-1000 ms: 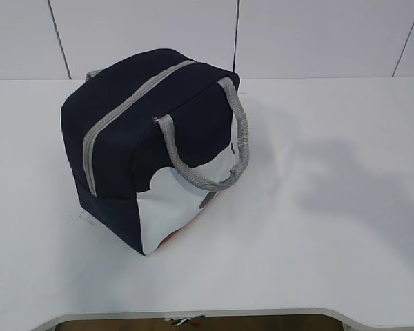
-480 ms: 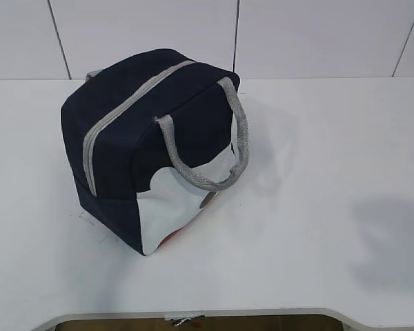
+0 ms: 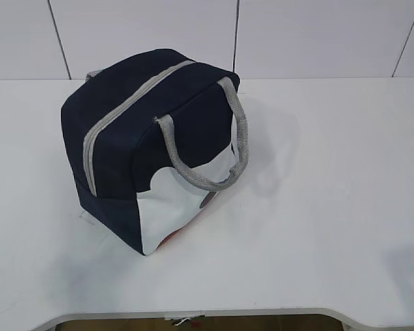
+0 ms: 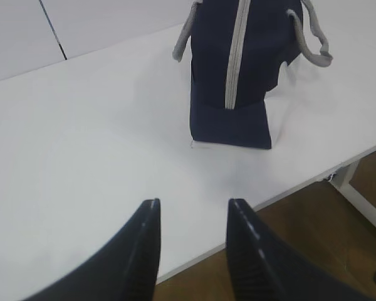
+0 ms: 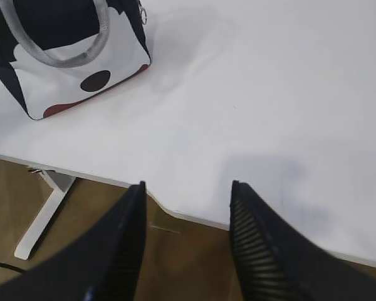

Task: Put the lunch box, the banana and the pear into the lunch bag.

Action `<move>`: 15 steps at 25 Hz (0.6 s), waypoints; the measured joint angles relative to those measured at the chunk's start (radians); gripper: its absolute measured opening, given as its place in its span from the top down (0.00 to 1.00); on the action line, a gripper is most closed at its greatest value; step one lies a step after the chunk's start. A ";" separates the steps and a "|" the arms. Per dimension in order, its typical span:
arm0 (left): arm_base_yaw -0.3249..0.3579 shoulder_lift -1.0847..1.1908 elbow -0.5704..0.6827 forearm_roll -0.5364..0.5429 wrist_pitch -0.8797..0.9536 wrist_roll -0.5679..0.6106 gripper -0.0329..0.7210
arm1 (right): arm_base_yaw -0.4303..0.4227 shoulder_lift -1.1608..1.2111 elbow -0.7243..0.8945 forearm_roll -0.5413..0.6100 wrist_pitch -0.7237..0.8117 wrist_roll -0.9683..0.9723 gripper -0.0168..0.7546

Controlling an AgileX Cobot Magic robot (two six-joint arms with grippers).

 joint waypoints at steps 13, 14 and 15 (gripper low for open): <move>0.000 -0.063 0.279 -0.055 -0.093 0.009 0.62 | 0.000 -0.044 0.174 -0.005 -0.065 0.000 0.51; 0.000 -0.063 0.284 -0.058 -0.103 0.009 0.62 | 0.000 -0.044 0.183 -0.002 -0.075 -0.001 0.51; 0.000 -0.063 0.286 -0.058 -0.106 0.009 0.63 | 0.000 -0.044 0.186 0.000 -0.080 -0.001 0.51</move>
